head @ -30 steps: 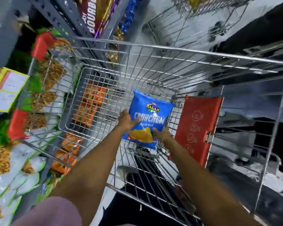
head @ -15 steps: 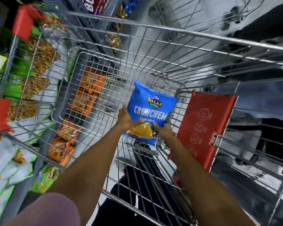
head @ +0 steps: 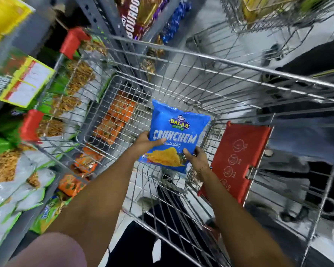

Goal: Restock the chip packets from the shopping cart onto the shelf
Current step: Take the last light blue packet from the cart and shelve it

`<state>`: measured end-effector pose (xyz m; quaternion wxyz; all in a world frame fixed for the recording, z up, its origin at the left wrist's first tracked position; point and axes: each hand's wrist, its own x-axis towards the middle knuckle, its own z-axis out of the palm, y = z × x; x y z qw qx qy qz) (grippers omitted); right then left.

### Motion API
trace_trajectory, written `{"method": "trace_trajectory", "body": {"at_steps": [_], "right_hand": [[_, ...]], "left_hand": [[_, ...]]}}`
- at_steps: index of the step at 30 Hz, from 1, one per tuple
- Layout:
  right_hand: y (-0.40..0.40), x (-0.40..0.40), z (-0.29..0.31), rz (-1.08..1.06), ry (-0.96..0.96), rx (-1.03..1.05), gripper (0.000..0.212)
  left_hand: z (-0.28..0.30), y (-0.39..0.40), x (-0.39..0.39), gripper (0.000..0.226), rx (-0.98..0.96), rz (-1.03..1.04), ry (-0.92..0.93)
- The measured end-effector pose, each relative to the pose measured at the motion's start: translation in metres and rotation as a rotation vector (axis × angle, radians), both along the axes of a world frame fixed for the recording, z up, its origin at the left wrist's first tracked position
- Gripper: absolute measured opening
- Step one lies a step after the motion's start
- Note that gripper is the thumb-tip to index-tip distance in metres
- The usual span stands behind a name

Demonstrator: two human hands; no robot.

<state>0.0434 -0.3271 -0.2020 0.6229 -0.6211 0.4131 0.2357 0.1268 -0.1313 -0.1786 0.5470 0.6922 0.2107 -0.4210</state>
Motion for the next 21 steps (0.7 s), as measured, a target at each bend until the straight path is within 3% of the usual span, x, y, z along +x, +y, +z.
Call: {"method": "trace_trajectory", "body": {"at_steps": [5,11,15,21], "right_hand": [[0.008,0.026,0.053,0.085,-0.156,0.040,0.047],[0.040,0.067,0.150,0.185,-0.486,0.061,0.026],[0.075,0.092,0.253,0.279,-0.758,0.053,0.031],[0.126,0.106,0.413,0.401,-1.159,0.143,0.025]], "left_hand": [[0.068,0.022,0.016,0.047,-0.017,0.074,-0.143],[0.186,0.068,0.014,0.027,-0.086,0.197,-0.467],[0.282,0.104,-0.002,0.017,-0.045,0.331,-0.738],[0.436,0.148,-0.038,0.026,0.024,0.507,-1.167]]}}
